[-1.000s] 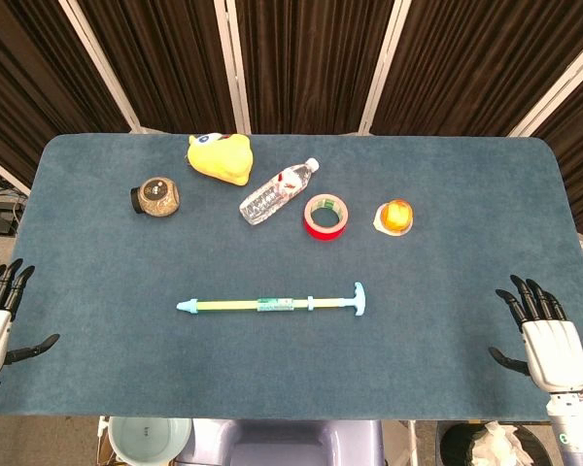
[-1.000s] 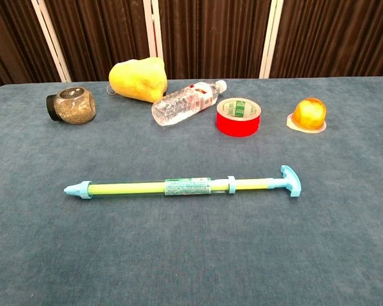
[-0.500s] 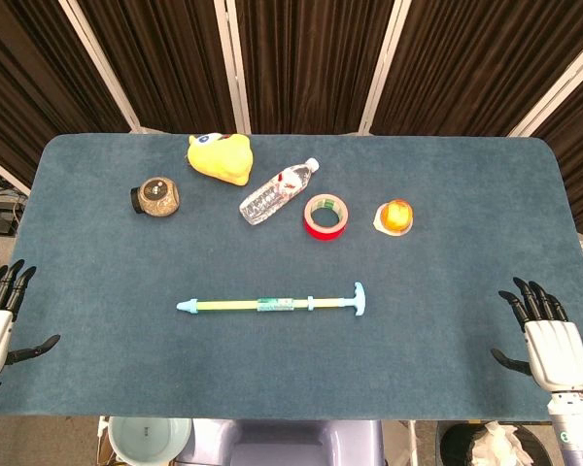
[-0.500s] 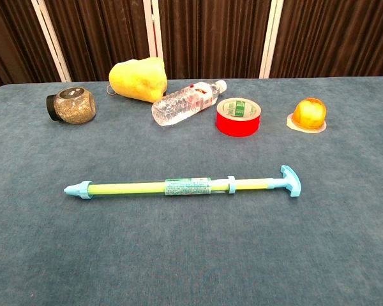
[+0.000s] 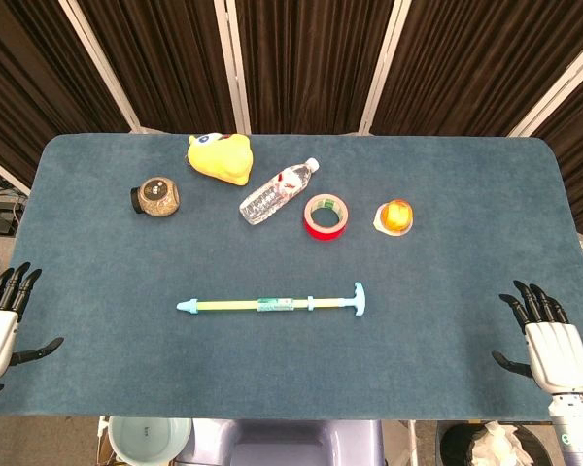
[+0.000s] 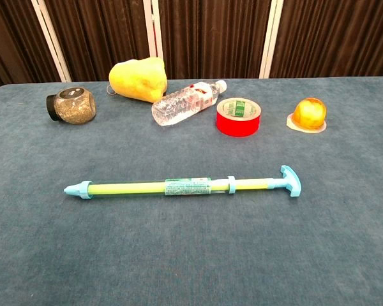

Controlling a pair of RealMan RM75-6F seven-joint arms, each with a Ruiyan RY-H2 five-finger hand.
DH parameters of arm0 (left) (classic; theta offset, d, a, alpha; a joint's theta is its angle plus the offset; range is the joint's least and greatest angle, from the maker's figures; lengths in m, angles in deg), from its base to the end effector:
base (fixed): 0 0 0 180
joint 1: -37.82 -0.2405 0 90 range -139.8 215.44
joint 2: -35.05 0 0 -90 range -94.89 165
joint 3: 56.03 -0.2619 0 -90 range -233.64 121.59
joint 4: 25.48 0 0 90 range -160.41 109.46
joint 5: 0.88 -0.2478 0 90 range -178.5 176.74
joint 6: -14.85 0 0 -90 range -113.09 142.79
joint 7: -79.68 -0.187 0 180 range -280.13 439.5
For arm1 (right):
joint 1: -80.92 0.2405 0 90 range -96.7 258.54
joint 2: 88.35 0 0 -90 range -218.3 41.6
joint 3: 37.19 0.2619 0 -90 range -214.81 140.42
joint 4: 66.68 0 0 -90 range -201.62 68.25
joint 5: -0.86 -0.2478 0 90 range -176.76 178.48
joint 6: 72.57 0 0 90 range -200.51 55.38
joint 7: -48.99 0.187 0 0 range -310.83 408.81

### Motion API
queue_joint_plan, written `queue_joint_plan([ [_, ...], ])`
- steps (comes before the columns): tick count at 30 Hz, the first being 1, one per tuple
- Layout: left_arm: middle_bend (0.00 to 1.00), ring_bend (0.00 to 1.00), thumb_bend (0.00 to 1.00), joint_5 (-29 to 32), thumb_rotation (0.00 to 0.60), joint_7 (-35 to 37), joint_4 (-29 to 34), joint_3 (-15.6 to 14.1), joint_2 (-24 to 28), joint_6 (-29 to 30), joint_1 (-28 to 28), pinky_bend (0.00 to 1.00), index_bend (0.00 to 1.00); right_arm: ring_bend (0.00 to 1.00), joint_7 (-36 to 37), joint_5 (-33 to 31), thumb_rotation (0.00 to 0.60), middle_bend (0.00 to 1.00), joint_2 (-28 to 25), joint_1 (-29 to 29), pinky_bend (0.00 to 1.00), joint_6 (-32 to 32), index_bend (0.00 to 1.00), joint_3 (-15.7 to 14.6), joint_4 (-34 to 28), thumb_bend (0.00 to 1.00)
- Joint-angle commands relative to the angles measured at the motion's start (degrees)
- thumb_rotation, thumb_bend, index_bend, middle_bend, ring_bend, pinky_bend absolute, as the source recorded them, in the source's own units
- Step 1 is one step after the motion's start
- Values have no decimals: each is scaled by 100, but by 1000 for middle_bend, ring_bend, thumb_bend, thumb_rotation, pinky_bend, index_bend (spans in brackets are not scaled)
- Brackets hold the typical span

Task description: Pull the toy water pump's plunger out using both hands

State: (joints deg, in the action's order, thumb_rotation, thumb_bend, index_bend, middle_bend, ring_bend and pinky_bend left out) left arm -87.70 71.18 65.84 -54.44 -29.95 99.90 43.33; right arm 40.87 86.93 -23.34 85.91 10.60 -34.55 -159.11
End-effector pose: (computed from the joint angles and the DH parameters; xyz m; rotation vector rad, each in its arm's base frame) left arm -0.3304 0.2260 0.1184 -1.4628 -0.7884 -0.7954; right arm -0.3305 -0.2271 0.1146 1.4511 -0.8321 0.7945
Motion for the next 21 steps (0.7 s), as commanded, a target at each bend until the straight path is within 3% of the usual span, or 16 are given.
queue_joint_plan([
  [1, 0, 0, 47, -6, 600, -18, 21, -7, 12, 2, -4, 101, 6, 83, 15, 22, 600, 104, -11, -5, 157, 16, 209, -8, -9, 149],
  [6, 0, 0, 47, -9, 600, -2, 82, -35, 46, -64, 13, 102, 18, 84, 16, 27, 600, 105, -19, -9, 157, 18, 210, -14, -19, 151],
  [14, 0, 0, 52, -75, 600, -181, 231, -41, 59, -238, 146, 103, 119, 83, 32, 26, 600, 105, -23, -7, 157, 0, 212, -22, -25, 152],
  [21, 0, 0, 51, -96, 600, -325, 231, -82, -59, -271, 159, 103, 110, 84, 24, 109, 600, 105, -43, 50, 157, -109, 220, -73, -195, 154],
])
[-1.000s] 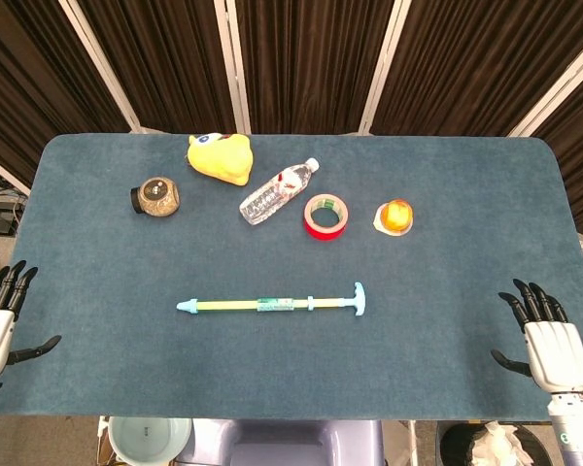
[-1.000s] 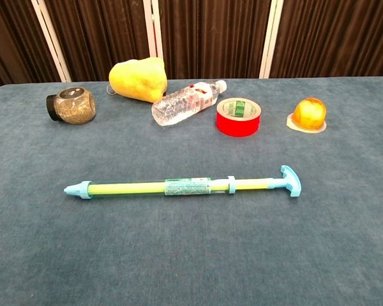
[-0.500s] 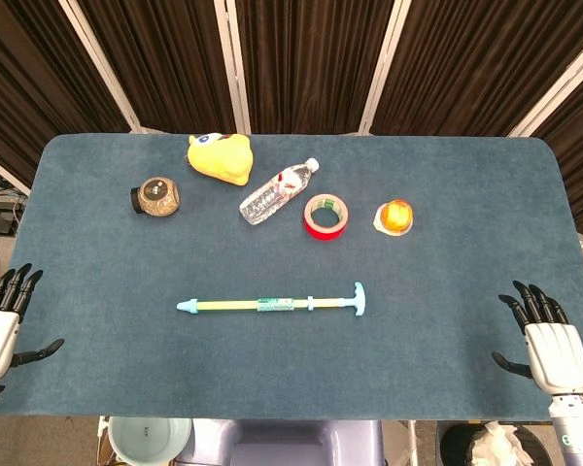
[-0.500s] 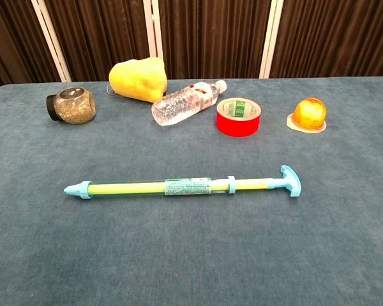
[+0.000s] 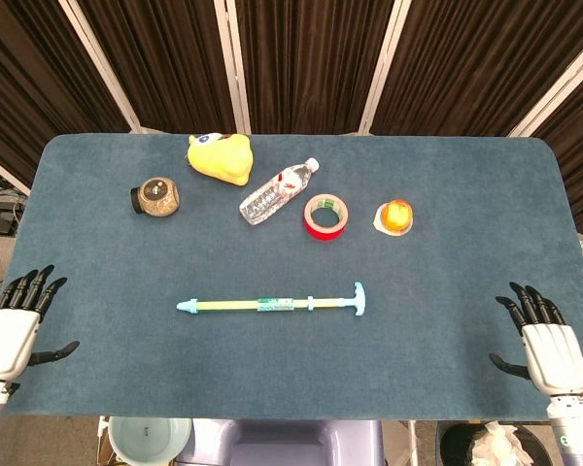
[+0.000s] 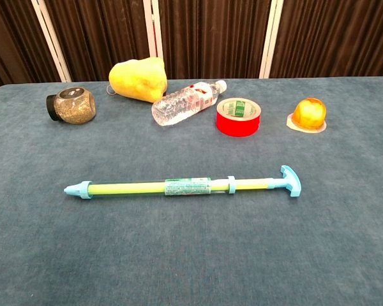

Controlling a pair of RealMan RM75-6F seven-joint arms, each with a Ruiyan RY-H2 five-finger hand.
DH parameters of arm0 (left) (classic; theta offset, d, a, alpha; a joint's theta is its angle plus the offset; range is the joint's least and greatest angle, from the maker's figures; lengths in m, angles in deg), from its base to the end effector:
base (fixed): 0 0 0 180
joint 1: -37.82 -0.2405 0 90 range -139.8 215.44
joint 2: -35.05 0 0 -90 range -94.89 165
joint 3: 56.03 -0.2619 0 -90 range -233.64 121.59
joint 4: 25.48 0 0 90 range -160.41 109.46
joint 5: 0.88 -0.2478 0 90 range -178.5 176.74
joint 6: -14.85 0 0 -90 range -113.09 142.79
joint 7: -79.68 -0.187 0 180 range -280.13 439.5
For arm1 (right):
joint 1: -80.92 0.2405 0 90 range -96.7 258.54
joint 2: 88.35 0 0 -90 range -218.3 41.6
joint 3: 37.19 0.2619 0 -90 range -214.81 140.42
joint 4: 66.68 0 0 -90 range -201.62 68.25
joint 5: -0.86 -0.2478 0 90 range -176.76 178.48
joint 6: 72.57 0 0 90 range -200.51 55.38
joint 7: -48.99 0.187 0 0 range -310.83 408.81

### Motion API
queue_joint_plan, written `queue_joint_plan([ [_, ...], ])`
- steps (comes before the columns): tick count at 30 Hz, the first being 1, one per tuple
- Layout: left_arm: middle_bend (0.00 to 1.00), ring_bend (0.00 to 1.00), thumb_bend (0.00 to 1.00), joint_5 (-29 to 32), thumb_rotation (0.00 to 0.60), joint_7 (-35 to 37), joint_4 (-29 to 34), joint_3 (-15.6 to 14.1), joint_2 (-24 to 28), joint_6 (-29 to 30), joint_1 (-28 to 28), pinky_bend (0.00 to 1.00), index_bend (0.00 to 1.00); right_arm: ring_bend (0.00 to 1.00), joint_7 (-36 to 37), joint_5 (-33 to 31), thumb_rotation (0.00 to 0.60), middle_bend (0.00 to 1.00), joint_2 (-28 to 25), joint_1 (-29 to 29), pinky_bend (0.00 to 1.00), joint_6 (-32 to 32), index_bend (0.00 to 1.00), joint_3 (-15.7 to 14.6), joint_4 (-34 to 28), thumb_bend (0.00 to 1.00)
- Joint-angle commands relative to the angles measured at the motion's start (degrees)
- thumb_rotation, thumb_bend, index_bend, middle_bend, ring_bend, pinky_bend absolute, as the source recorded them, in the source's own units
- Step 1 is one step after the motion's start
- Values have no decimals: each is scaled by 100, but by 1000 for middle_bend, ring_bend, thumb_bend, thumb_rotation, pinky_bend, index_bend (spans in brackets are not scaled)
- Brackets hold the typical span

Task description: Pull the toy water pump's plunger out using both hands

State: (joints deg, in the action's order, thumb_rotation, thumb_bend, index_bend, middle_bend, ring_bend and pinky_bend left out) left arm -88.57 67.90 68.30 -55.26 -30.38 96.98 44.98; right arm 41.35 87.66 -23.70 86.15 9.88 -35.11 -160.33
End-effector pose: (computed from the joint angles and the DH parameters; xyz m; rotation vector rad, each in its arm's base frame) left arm -0.3150 0.2298 0.0987 -1.5395 -0.7987 -0.7817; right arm -0.3249 -0.2254 0.1096 1.4726 -0.8568 0.8083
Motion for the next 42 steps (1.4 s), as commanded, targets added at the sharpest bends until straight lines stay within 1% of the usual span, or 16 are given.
queue_joint_plan([
  [1, 0, 0, 52, -17, 600, 12, -24, 3, -25, 36, -7, 103, 110, 85, -54, 62, 600, 108, -5, 40, 157, -45, 232, -21, -120, 154],
  [3, 0, 0, 52, -29, 600, 18, -47, 12, -42, 70, -12, 103, 109, 97, -139, 135, 600, 128, 16, 77, 157, -57, 286, -26, -221, 153],
  [5, 0, 0, 52, -65, 600, -20, -99, 16, -65, 111, -13, 103, 110, 118, -334, 249, 600, 167, 101, 174, 157, -141, 363, -31, -437, 152],
  [7, 0, 0, 52, -92, 600, -12, -129, 12, -89, 144, -20, 103, 111, 128, -679, 128, 600, 184, 231, 299, 158, -339, 393, 30, -758, 154],
  [9, 0, 0, 52, -136, 600, -4, -159, 11, -99, 187, -22, 103, 116, 135, -1062, -134, 600, 190, 418, 463, 158, -576, 407, 160, -1044, 157],
  [12, 0, 0, 51, -131, 600, 37, -202, 0, -102, 159, -15, 103, 120, 141, -1647, -669, 600, 200, 790, 757, 158, -907, 431, 432, -1265, 174],
  [15, 0, 0, 51, -69, 600, 84, -232, 12, -104, 84, 13, 103, 120, 144, -2315, -1420, 600, 210, 1230, 1052, 159, -1143, 469, 715, -1334, 194],
  [19, 0, 0, 51, -83, 600, 134, -273, 8, -108, 45, 45, 103, 120, 146, -2986, -2231, 600, 219, 1815, 1435, 159, -1208, 510, 1037, -1239, 214],
  [22, 0, 0, 51, -130, 600, 160, -289, -16, -110, 46, 52, 103, 120, 146, -3284, -2699, 600, 222, 2250, 1690, 159, -1207, 526, 1207, -1132, 240],
  [24, 0, 0, 52, -149, 600, 175, -291, -28, -108, 54, 50, 103, 121, 147, -3500, -2897, 600, 224, 2496, 1835, 159, -1148, 546, 1240, -1038, 265],
  [28, 0, 0, 52, -168, 600, 226, -302, -42, -96, 65, 48, 103, 121, 146, -3833, -3153, 600, 226, 2952, 2093, 159, -1082, 563, 1209, -807, 299],
  [35, 0, 0, 51, -115, 600, 226, -288, -52, -87, 6, 55, 103, 121, 146, -3946, -3339, 600, 225, 3365, 2266, 159, -981, 568, 1190, -586, 323],
  [38, 0, 0, 51, -103, 600, 220, -283, -53, -92, -12, 63, 103, 121, 144, -4004, -3368, 600, 225, 3615, 2381, 159, -961, 557, 1135, -355, 323],
  [42, 0, 0, 51, -71, 600, 233, -269, -53, -90, -35, 66, 103, 121, 141, -4008, -3394, 600, 224, 3916, 2529, 159, -1000, 504, 1107, -29, 324],
])
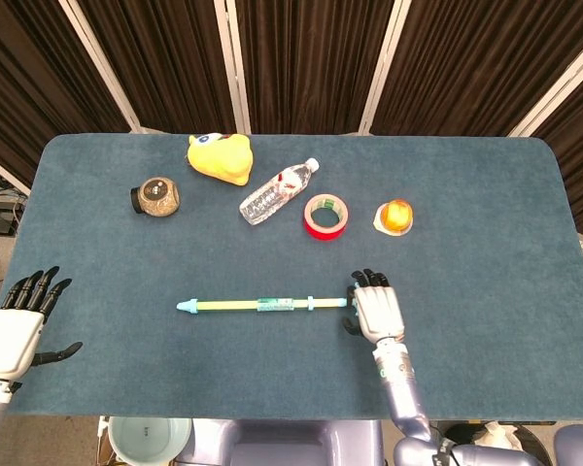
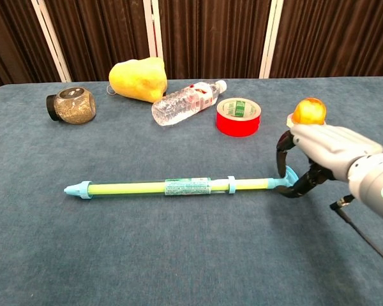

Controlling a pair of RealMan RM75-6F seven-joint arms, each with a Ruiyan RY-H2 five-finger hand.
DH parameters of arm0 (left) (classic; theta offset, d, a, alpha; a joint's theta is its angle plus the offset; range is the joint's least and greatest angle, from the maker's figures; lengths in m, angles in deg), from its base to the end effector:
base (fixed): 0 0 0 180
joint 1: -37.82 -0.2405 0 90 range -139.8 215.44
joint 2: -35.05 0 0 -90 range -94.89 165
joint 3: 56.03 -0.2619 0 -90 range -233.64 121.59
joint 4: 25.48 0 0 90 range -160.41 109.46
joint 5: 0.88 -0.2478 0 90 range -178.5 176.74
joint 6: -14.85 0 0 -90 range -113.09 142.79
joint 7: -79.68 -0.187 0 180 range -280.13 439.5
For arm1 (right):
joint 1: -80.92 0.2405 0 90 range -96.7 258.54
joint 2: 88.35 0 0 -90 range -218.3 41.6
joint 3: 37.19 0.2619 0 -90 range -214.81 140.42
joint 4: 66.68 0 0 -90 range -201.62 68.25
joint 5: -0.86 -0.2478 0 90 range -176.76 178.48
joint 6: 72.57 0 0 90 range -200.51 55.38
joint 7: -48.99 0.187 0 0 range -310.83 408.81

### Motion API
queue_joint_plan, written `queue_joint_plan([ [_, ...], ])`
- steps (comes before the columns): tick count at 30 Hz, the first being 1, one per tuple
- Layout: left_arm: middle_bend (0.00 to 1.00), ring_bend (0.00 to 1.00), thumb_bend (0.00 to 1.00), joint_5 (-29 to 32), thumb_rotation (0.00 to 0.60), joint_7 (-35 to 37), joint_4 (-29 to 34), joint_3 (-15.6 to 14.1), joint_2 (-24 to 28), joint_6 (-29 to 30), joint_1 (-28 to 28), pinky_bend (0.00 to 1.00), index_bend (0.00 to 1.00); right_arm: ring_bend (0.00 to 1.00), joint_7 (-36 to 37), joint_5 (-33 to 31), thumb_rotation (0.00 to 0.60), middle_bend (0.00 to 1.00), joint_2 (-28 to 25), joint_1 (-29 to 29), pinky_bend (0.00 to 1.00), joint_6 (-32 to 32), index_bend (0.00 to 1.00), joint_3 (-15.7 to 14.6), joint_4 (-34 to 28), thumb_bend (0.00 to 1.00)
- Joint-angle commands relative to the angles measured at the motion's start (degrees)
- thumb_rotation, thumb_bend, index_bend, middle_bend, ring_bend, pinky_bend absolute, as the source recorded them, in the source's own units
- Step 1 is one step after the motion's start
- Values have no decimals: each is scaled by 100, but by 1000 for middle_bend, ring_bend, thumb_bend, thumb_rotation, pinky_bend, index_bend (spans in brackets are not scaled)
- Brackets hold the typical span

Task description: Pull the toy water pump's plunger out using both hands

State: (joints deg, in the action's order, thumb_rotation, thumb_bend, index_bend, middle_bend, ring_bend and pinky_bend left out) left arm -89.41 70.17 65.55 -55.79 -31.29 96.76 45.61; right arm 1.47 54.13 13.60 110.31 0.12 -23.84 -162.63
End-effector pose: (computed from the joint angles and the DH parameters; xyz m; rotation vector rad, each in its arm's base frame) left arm -0.3210 0.2319 0.0951 -1.5588 -0.7995 -0.7924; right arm -0.1342 -0.3183 -0.0947 1.6047 -1.0624 0.7724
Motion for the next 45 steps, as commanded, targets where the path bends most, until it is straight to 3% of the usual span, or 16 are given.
queue_joint_plan([
  [1, 0, 0, 51, 26, 600, 9, 11, 1, 3, -24, 5, 103, 121, 140, -17, -71, 600, 223, 249, 143, 159, -29, 493, -3, 269, 323],
  [9, 0, 0, 52, 83, 600, 68, 25, -1, 27, -69, 11, 103, 130, 133, 45, -186, 600, 219, 598, 349, 159, -68, 462, 84, 840, 325],
  [17, 0, 0, 52, 88, 600, 62, 27, -2, 25, -82, 20, 103, 139, 133, 83, -271, 600, 219, 677, 427, 159, -76, 474, 183, 1029, 334],
  [31, 0, 0, 52, 66, 600, 25, 58, -6, -4, -64, 27, 103, 147, 136, 101, -442, 600, 224, 665, 397, 159, -109, 552, 59, 1296, 423],
  [38, 0, 0, 51, 109, 600, 13, 74, 13, -20, -73, 34, 103, 156, 141, 146, -474, 600, 238, 596, 346, 159, -96, 643, -11, 1265, 452],
  [45, 0, 0, 51, 92, 600, -25, 152, 7, -15, -59, 34, 103, 160, 149, 118, -483, 600, 250, 445, 334, 159, -27, 658, -5, 980, 460],
])
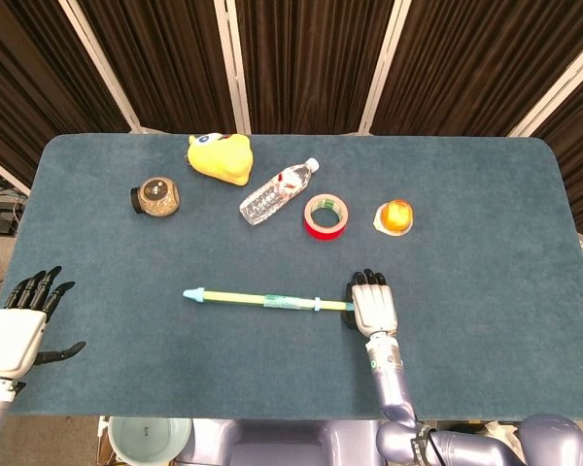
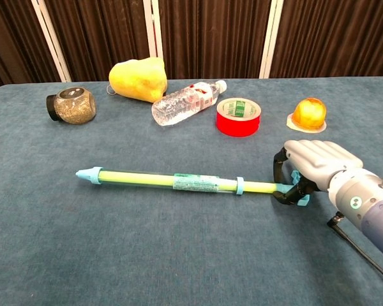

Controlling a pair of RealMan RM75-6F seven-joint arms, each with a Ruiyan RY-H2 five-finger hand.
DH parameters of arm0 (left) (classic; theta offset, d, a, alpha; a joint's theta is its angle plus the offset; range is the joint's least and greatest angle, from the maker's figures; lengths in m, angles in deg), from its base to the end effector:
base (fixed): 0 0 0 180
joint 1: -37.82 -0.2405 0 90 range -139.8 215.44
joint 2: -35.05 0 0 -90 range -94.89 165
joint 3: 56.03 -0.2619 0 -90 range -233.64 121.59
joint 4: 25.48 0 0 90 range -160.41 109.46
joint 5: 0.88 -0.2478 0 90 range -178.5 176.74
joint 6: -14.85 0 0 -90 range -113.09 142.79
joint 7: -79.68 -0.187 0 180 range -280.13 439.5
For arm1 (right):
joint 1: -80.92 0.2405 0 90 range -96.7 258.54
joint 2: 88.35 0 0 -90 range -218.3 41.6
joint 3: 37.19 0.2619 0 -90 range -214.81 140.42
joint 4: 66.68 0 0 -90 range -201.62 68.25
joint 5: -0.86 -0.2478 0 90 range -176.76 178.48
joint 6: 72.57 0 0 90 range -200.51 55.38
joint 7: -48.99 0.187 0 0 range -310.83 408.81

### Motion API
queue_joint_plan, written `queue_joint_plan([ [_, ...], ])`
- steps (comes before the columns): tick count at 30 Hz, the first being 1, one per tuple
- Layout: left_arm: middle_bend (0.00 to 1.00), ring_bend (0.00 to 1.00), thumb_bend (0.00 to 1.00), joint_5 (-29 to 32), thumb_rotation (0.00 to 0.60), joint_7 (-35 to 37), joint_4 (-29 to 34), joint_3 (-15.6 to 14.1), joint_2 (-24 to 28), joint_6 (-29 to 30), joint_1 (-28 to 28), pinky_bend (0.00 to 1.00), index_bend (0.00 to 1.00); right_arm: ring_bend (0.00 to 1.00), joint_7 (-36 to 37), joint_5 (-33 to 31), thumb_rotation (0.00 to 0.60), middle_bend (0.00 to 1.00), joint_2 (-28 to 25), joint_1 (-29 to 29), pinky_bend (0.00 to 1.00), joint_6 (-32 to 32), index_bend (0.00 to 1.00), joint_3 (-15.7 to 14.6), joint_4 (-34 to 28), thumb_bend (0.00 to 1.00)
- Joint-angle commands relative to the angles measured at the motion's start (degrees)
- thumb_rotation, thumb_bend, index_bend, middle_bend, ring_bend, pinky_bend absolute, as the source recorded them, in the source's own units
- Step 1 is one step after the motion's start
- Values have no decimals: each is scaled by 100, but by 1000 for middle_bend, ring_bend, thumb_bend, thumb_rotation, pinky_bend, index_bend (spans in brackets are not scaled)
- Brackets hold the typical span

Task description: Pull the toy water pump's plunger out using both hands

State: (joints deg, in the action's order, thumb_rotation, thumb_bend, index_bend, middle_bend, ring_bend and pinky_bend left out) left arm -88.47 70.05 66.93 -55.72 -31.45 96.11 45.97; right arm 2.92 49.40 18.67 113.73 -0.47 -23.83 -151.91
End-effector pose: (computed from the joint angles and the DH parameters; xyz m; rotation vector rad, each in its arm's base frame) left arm -0.3165 0.2334 0.0909 -1.5516 -0.8298 -0.8019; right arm -0.1552 -0.3354 -0.1224 1.5731 -1.0672 0.6847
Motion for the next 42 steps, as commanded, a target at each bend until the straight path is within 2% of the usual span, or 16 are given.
queue_joint_plan([
  [1, 0, 0, 51, 0, 600, -18, 27, 4, 1, 14, -2, 103, 161, 149, -45, -10, 600, 250, -85, -15, 159, 50, 660, -20, -126, 460],
  [7, 1, 0, 54, 59, 600, -21, 137, 63, 28, 6, 24, 103, 191, 151, -23, 12, 600, 253, -148, -14, 159, 102, 685, -10, -248, 463],
  [11, 24, 0, 83, 329, 600, -103, 481, 207, 131, -294, 200, 103, 230, 157, -56, 68, 600, 254, -249, 3, 159, 144, 697, -20, -437, 472],
  [15, 60, 0, 122, 738, 600, -583, 770, 534, 184, -718, 589, 104, 312, 162, -92, 92, 600, 253, -389, 11, 158, 180, 702, -29, -704, 475],
  [21, 63, 0, 133, 1409, 600, -1415, 895, 949, 32, -1275, 1194, 104, 336, 162, -119, 119, 600, 253, -552, 32, 158, 239, 705, -14, -993, 477],
  [24, 64, 0, 133, 1721, 600, -1903, 766, 1098, -188, -1609, 1591, 104, 343, 162, -137, 110, 600, 253, -641, 36, 159, 281, 709, -6, -1148, 477],
  [29, 64, 0, 133, 2136, 600, -2408, 506, 1132, -659, -2002, 2068, 104, 352, 163, -116, 80, 600, 253, -730, 30, 159, 307, 710, -42, -1246, 476],
  [42, 67, 0, 133, 2514, 600, -3111, -95, 854, -1649, -2368, 2687, 104, 390, 162, -66, 39, 600, 253, -792, 63, 159, 373, 716, -43, -1316, 477],
])
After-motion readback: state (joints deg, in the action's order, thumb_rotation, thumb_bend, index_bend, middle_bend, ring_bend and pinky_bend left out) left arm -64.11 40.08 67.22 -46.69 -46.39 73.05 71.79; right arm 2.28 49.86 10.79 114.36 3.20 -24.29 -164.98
